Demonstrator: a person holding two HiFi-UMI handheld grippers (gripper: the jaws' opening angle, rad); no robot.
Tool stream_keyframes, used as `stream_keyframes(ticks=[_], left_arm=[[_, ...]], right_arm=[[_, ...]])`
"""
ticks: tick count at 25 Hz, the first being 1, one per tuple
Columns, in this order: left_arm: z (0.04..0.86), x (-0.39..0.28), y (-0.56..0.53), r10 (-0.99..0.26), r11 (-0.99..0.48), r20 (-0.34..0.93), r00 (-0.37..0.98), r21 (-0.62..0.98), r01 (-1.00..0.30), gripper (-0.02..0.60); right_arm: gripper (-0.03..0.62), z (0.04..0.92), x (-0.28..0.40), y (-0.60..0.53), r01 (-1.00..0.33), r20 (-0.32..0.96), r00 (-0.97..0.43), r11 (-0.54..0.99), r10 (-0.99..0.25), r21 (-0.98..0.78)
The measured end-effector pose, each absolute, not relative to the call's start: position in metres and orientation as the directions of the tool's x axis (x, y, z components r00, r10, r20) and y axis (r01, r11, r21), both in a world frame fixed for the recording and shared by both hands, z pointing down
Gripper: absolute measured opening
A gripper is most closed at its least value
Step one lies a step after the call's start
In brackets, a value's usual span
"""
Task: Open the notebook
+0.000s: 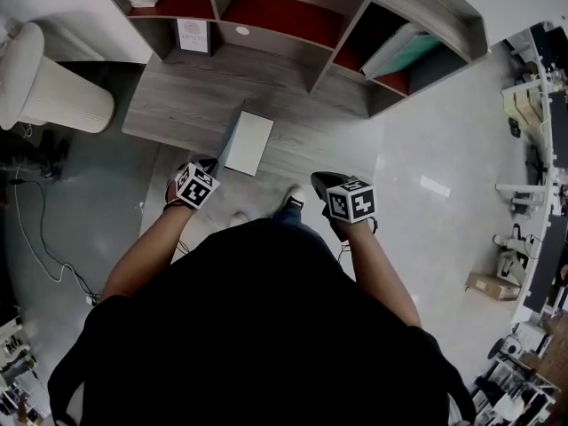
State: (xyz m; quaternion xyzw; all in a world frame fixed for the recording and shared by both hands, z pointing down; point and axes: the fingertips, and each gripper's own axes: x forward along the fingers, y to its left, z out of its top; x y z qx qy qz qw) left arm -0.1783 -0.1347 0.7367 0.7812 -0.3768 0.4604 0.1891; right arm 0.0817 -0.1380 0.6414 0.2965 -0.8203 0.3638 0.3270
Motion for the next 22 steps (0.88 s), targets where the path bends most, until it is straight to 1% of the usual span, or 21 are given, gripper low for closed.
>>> stream_keyframes(ticks=[9, 22], left_arm=[[0.733, -0.207, -0.142, -0.43, -0.596, 0.864, 0.261, -0.055, -0.801, 0.018], [0.731, -0.24, -0.148, -0.437, -0.563, 0.873, 0.217, -0.077, -0.823, 0.018]], right_arm=[[0.002, 0.641, 0.093, -0.127, -0.748, 0.762, -0.588, 0.539, -0.27, -0.387], [0.002, 0.638, 0.087, -0.115, -0.758, 0.759, -0.587, 0.521, -0.283, -0.392]])
